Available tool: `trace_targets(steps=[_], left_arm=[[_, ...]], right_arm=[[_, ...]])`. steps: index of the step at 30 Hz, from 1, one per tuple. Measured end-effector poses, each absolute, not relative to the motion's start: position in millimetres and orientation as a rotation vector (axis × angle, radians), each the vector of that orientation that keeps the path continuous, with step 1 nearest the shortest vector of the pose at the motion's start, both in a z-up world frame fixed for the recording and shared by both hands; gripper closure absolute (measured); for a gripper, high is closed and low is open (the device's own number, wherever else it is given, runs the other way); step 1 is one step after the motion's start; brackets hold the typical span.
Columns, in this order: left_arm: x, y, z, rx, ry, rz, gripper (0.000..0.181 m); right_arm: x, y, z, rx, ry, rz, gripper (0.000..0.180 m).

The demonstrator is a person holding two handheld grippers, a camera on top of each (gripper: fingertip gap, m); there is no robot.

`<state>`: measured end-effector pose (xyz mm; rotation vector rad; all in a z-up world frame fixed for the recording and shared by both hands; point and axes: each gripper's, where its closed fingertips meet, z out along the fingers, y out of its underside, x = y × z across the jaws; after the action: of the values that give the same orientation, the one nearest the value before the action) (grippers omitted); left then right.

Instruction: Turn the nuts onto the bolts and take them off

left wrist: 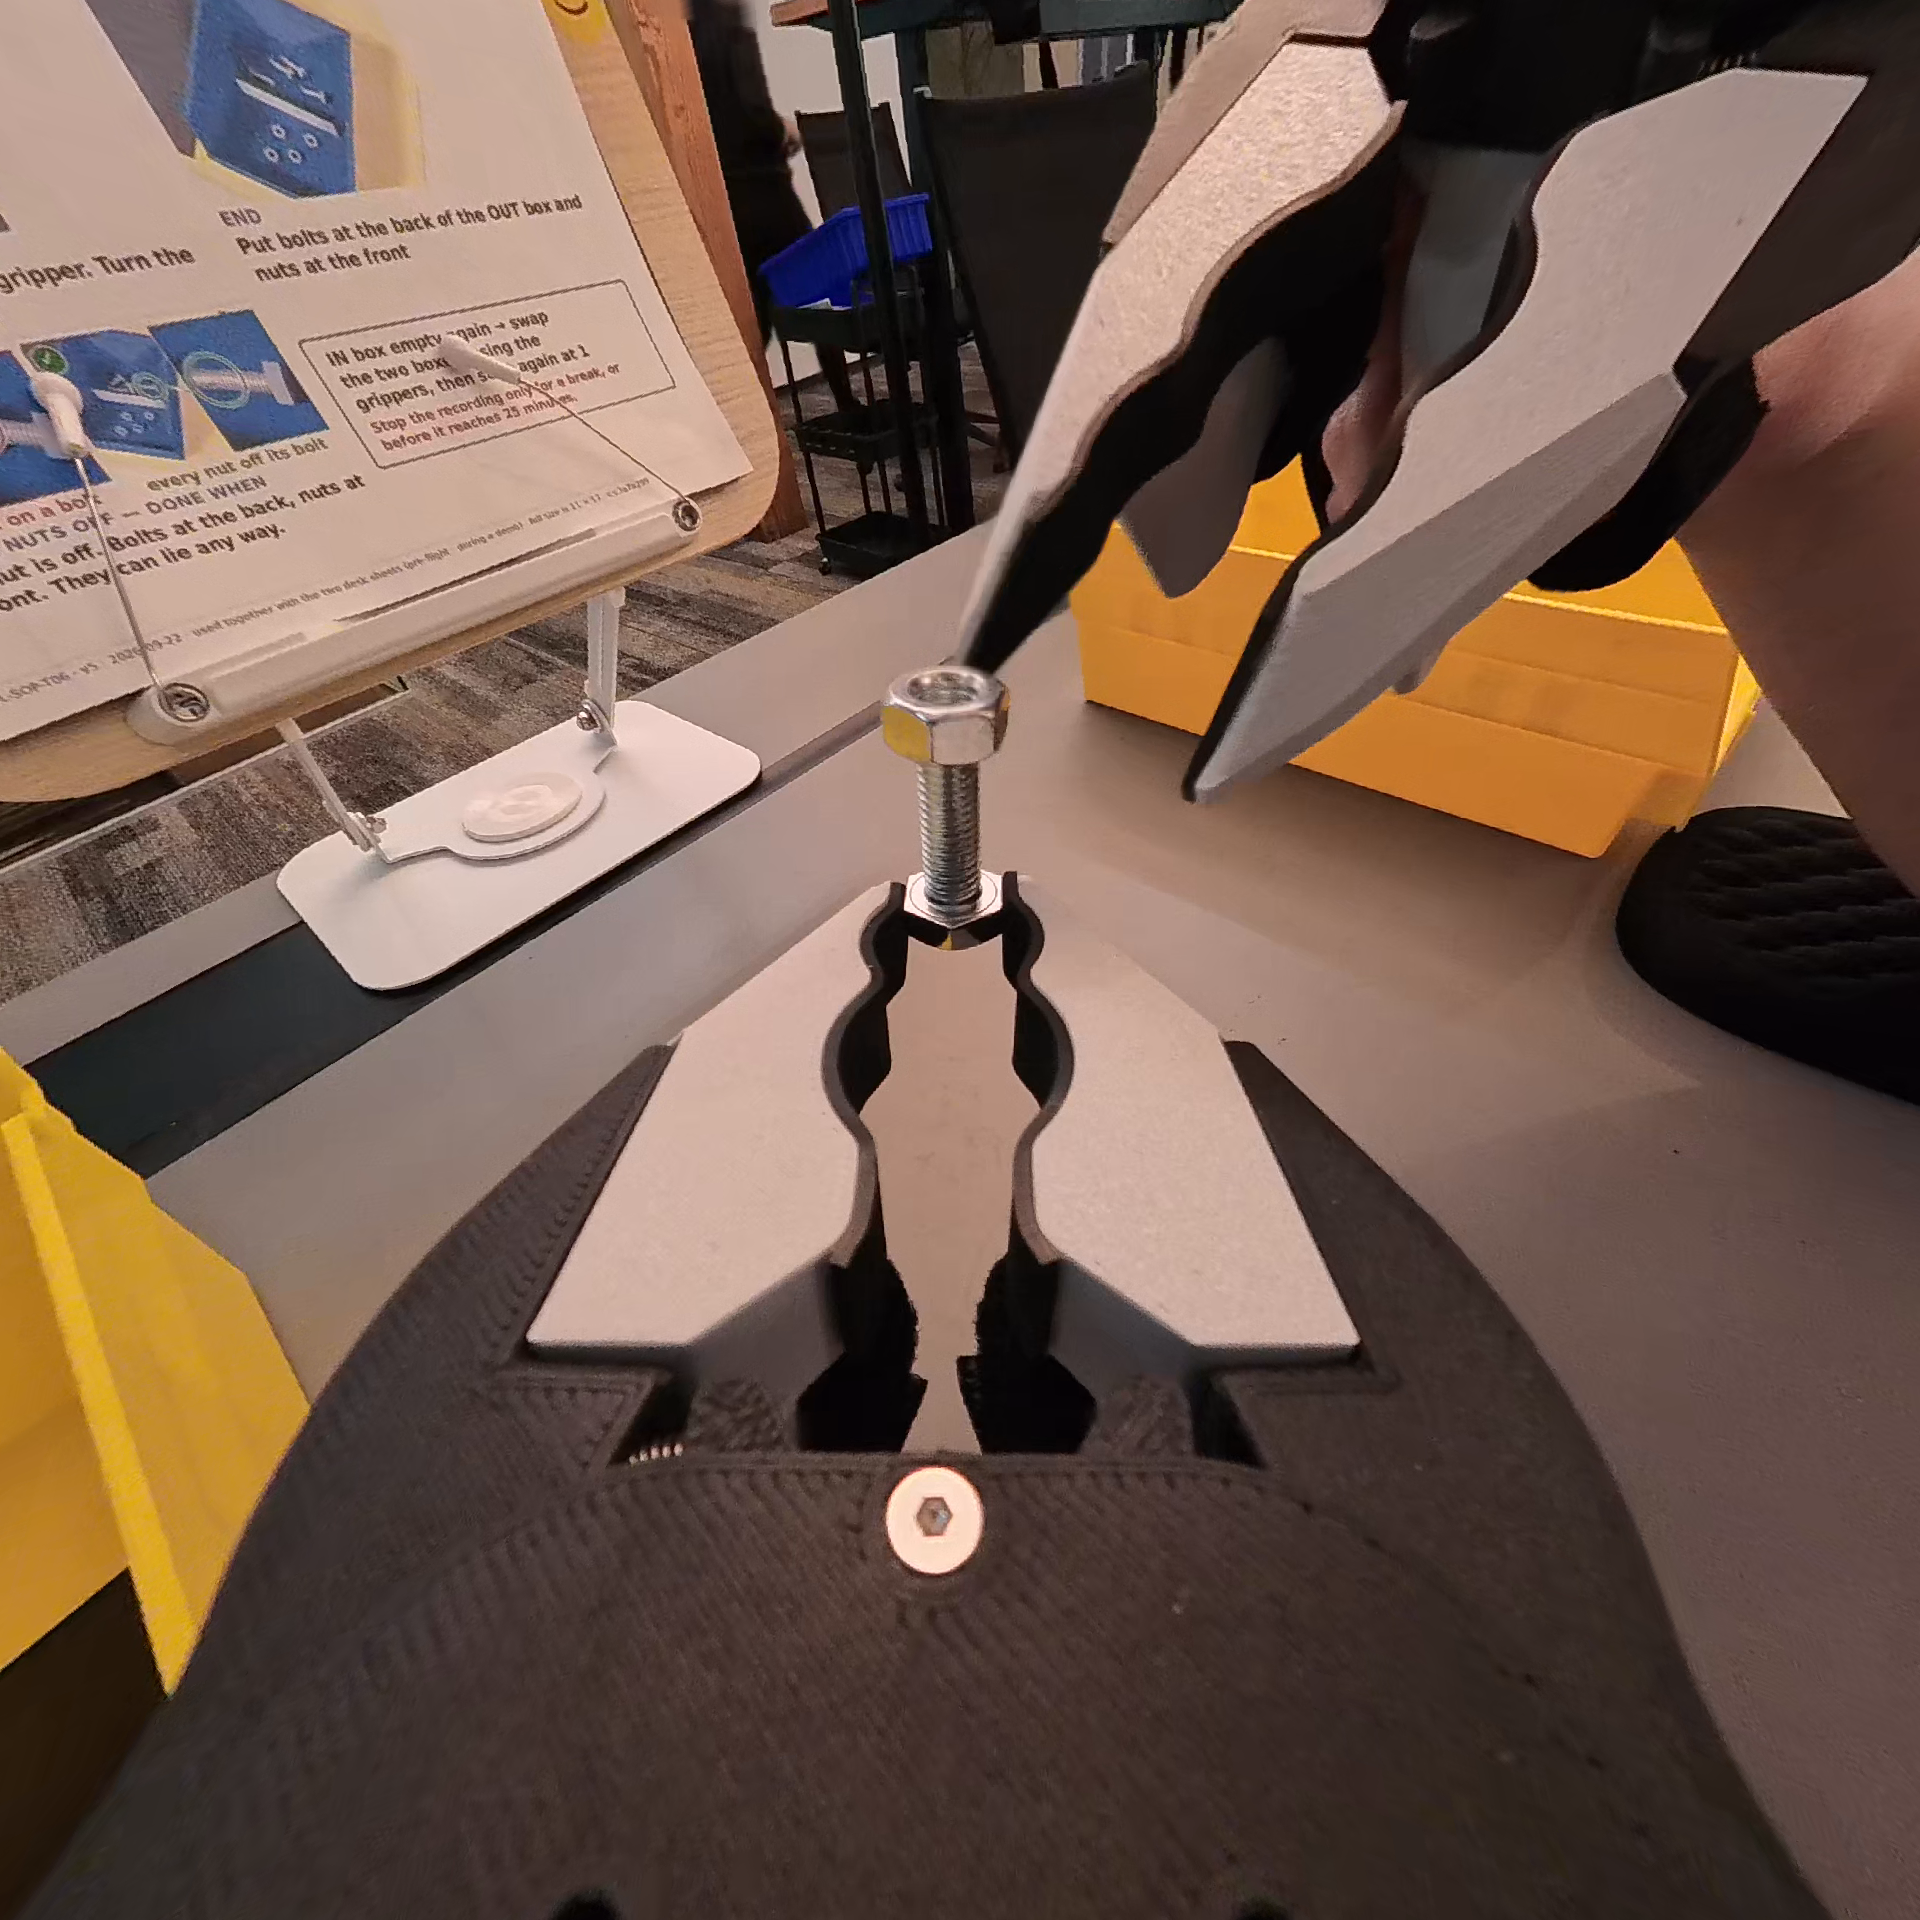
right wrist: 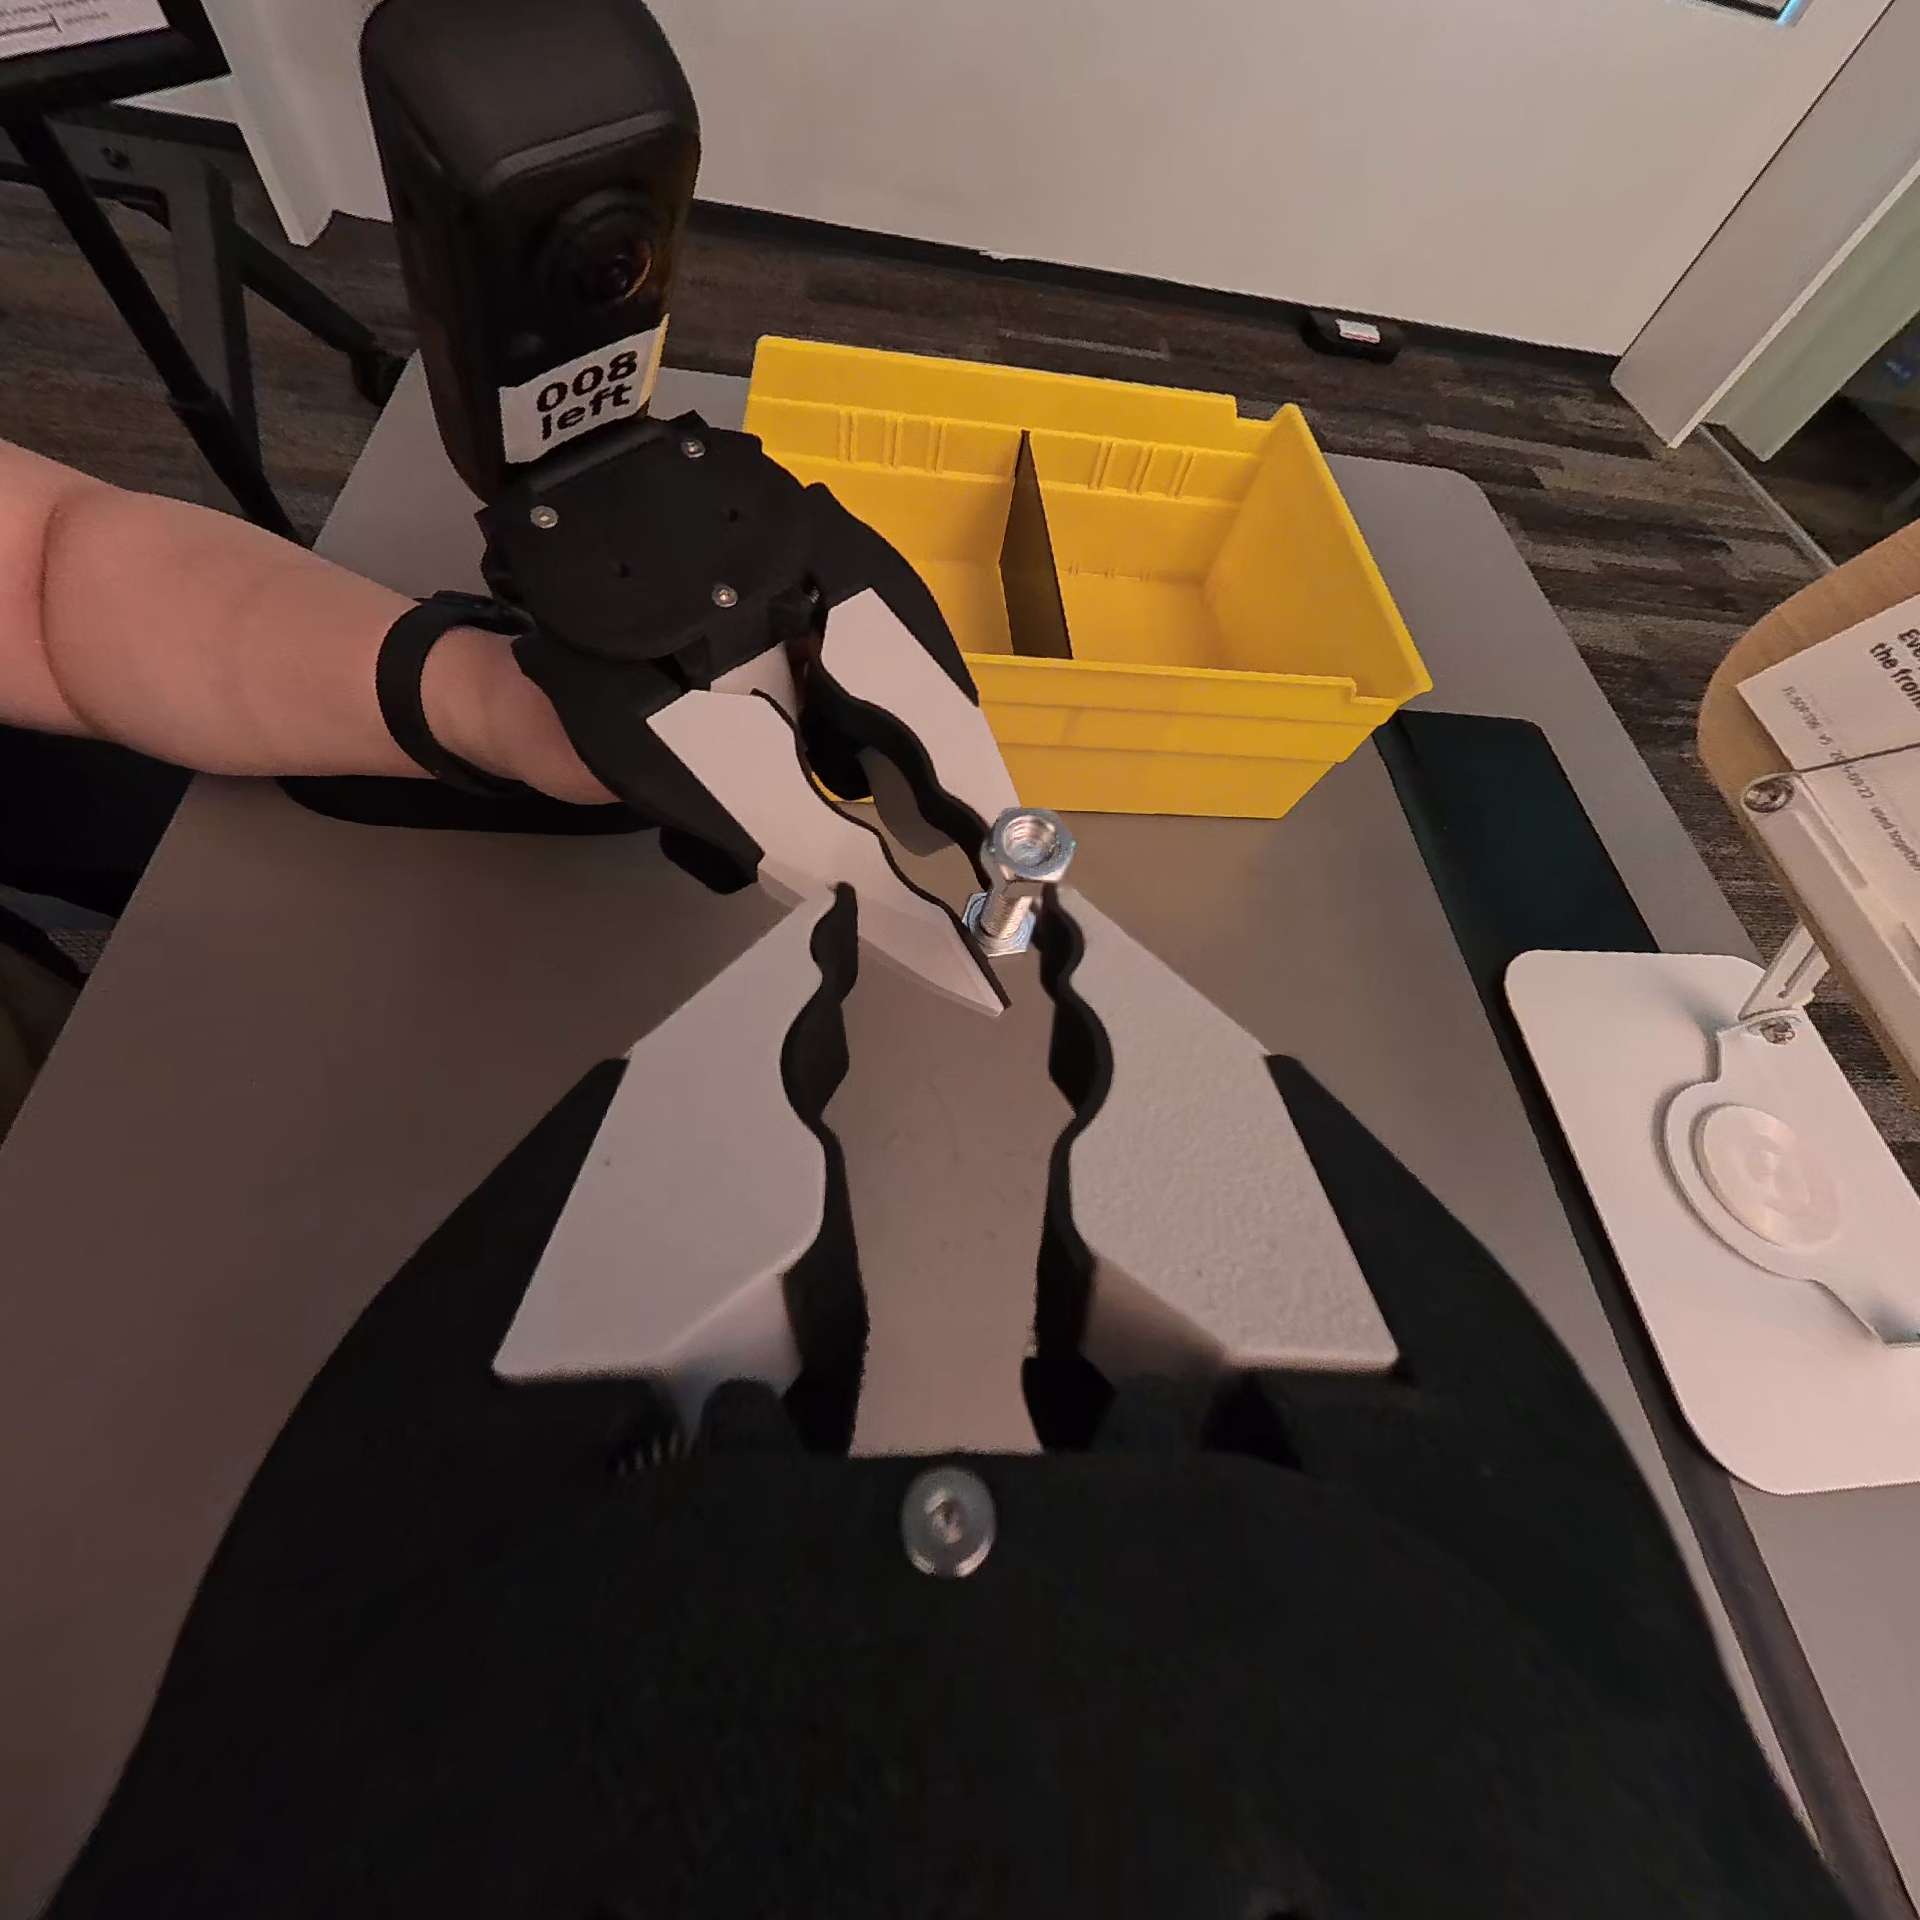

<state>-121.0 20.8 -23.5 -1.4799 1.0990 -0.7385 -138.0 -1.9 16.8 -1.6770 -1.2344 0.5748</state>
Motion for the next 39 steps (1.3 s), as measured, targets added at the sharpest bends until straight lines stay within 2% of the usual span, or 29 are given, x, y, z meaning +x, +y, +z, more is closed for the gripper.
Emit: trace_targets(steps=[14,18,22,34,37,39], left_arm=[[-121,20,-23,-1.475,1.100,-0.744,0.164],[-122,22,-22,-1.479,1.095,-0.742,0.165],[-122,21,-22,-1.477,1.098,-0.747,0.164],[-117,14,-23,-1.454,1.137,-0.751,0.165],[-119,17,-23,-1.464,1.122,-0.742,0.164],[-122,20,-22,-1.475,1.103,-0.741,0.165]], right_arm=[[-140,0,14,-1.669,-1.245,0.543,0.142],[-141,-7,16,-1.663,-1.267,0.578,0.150],[-134,0,17,-1.670,-1.240,0.524,0.149],[-142,2,15,-1.644,-1.249,0.515,0.136],[-140,-2,13,-1.653,-1.284,0.500,0.138],[-138,-8,12,-1.653,-1.318,0.503,0.148]])
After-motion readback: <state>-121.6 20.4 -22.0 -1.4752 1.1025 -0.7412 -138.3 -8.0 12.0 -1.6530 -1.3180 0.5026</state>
